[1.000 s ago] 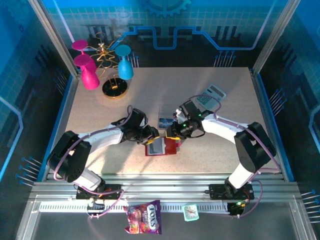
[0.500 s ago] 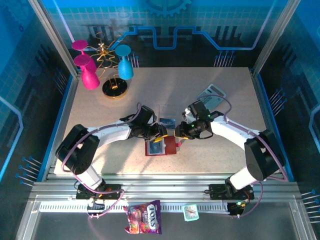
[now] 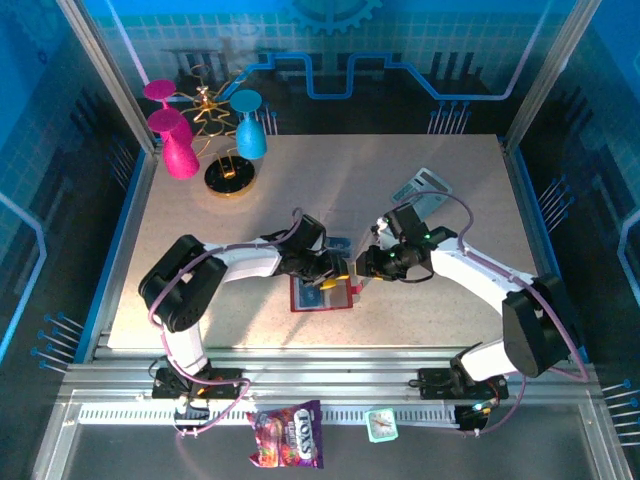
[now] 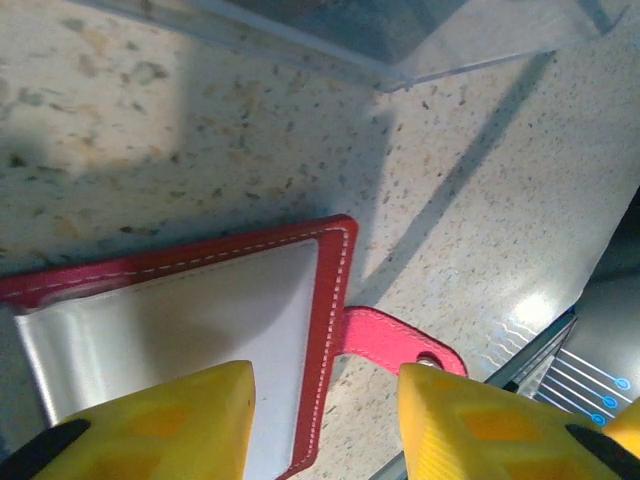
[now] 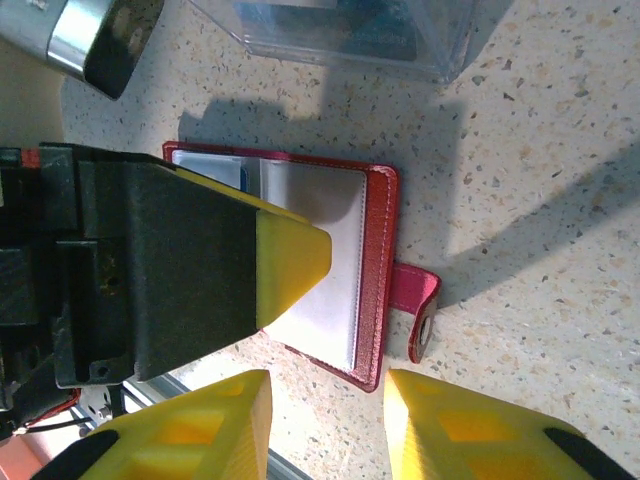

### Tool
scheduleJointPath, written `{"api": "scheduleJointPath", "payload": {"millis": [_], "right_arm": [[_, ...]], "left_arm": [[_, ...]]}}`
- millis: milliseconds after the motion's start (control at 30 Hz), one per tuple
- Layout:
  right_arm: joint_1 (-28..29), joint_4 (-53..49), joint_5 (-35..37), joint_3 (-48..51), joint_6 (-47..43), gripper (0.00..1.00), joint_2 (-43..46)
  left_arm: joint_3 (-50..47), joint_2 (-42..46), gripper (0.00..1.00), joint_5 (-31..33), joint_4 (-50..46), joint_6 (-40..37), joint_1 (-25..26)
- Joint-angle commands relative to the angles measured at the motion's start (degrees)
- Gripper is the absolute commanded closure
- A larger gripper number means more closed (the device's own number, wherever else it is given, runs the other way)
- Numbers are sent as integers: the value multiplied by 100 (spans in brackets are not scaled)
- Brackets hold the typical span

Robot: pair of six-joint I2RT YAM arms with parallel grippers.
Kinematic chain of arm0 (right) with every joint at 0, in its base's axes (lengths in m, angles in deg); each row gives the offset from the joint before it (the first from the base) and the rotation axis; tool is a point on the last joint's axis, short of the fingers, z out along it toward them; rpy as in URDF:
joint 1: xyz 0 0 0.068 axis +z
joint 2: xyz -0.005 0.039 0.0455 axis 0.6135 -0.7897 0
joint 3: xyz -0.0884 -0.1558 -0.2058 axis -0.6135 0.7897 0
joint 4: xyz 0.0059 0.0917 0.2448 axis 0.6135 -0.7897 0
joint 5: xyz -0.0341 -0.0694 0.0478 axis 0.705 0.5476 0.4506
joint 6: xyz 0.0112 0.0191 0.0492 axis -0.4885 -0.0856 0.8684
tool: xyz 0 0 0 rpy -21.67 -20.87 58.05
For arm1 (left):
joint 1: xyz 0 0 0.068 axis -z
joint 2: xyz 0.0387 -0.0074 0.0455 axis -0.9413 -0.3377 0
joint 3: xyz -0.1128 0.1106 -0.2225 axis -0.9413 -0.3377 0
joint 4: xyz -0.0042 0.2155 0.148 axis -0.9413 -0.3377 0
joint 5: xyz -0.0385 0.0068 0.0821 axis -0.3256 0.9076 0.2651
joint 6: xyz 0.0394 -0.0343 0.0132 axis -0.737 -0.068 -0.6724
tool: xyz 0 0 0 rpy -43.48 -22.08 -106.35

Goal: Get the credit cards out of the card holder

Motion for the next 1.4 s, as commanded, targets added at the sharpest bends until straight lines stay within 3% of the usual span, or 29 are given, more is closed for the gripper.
{"api": "scheduleJointPath", "payload": {"millis": [0, 667, 1367], "right_arm": [[-93, -97, 43, 164, -29, 64, 78], [39, 290, -295, 67, 200, 64, -307], [905, 399, -434, -1092, 288, 64, -1689]], "left_arm": [[152, -25, 57, -156, 70, 74, 36], [-369, 678, 57, 34, 10, 72, -73], [-1704, 2267, 57, 438, -260, 107, -563]]}}
